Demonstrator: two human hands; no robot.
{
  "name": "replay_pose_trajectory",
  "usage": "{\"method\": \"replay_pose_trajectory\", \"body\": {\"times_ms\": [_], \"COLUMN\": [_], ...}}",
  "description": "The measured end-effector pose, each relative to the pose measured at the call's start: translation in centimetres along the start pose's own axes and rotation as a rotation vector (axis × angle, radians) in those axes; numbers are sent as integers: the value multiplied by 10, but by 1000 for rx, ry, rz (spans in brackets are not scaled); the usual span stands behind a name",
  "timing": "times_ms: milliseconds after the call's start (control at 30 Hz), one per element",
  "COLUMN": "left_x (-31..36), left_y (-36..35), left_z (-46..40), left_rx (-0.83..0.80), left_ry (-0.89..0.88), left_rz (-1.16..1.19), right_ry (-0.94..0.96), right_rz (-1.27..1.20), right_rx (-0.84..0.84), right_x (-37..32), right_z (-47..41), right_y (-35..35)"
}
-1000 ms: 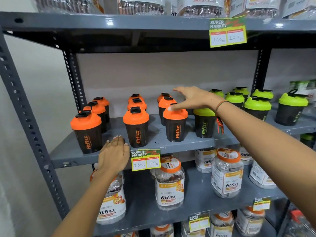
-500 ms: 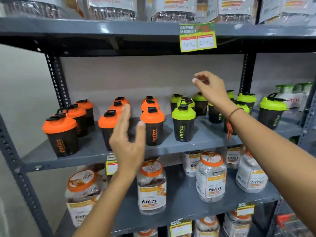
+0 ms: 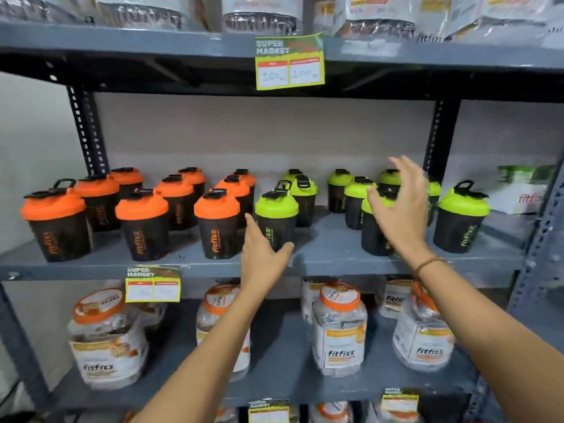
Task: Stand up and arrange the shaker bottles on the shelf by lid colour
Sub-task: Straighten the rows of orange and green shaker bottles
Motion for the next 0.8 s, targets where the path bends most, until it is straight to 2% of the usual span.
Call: {"method": "replay_pose_trajectory", "body": {"times_ms": [100,200,300,500,800], "left_x": [-4,-6,-6,2,20], "left_y": [-2,-5,-9,-12,-32], "left_z": [-11,-21,-28,-24,-15], "left_rx": [3,-11,-14,122,184], "left_ry": [82,123,127,68,67], "left_rz": [15,-7,-16,-104,-183], "right_ry": [-141,-377,-487,-516,-477], "right_rz": [-22,-71,-78,-89,-78], "right_rx": [-1,-196,-368,-499,-472], "right_x": [35,77,103,119,116], "right_z": [23,50,66,71,71], "right_y": [6,-13,-29,-47,-50]}}
Point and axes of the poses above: each hand's wrist, its own z-axis away from the middle knuckle, its own y-axis out of the back of the hand, x = y × z, the point moved 9 cm from there along -z, towards the middle knuckle, and after that the axes turned 3 degrees about y, right-handed, at the moved point
